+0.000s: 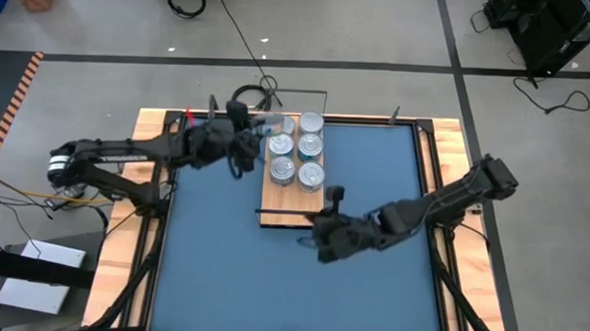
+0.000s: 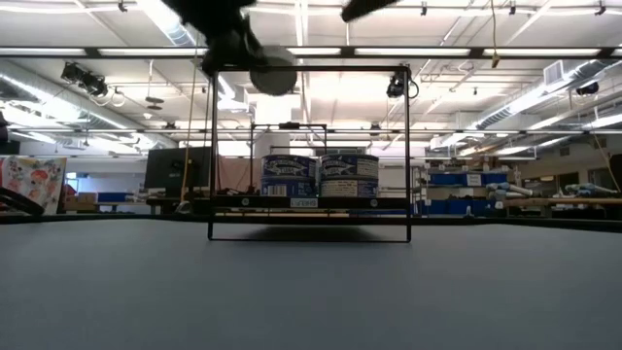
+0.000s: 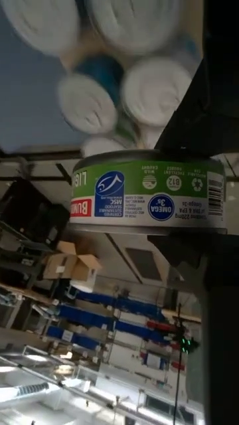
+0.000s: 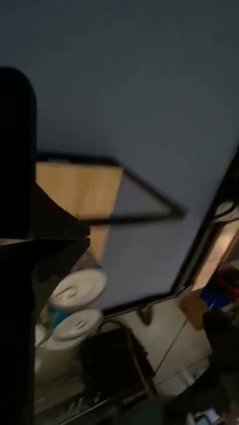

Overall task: Stack canned seafood by type on shelf
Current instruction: Stack the green tuna can on top of the other green tuna can on the shelf

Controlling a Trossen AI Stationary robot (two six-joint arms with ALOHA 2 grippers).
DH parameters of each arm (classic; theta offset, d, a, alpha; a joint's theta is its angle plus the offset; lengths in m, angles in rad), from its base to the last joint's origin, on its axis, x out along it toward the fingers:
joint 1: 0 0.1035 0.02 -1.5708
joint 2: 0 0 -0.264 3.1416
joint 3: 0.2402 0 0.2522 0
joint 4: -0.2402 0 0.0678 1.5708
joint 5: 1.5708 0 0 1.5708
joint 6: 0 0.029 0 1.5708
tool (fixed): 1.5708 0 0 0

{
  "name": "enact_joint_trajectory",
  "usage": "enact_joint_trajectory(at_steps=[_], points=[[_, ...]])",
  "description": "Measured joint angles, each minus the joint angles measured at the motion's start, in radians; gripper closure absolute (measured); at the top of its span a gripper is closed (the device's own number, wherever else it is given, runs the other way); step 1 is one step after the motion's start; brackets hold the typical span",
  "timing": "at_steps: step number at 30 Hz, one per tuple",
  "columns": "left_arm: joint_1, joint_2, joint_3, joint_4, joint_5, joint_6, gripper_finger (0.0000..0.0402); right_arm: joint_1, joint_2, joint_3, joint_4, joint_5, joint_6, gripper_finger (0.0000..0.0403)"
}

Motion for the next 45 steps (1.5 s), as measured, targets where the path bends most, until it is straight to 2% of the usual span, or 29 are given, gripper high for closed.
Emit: enact_joint_trajectory(at_steps=[3,6,12,20,26,36,45], points=[[0.107,0.029,-0.041,0.086,0.066,0.074,0.0253,-0.044,-0.068,-0.07,0.01,-0.008,0.0,0.04],[0.19,0.064,-0.065,0.168,0.175,0.102,0.0253,-0.08,-0.133,-0.144,0.054,-0.017,-0.008,0.0401],[0.268,0.194,-0.072,0.268,0.251,0.138,0.0253,-0.129,-0.24,-0.273,0.145,-0.054,-0.015,0.0402],[0.329,0.369,-0.071,0.435,0.27,0.192,0.0253,-0.157,-0.31,-0.39,0.218,-0.061,-0.002,0.0402],[0.345,0.448,-0.072,0.445,0.279,0.207,0.0253,-0.159,-0.317,-0.425,0.225,-0.061,0.025,0.0402],[0.361,0.496,-0.071,0.442,0.267,0.22,0.0253,-0.159,-0.317,-0.426,0.229,-0.063,0.045,0.0403],[0.361,0.503,-0.071,0.398,0.247,0.237,0.0215,-0.158,-0.317,-0.425,0.235,-0.079,0.045,0.0403]])
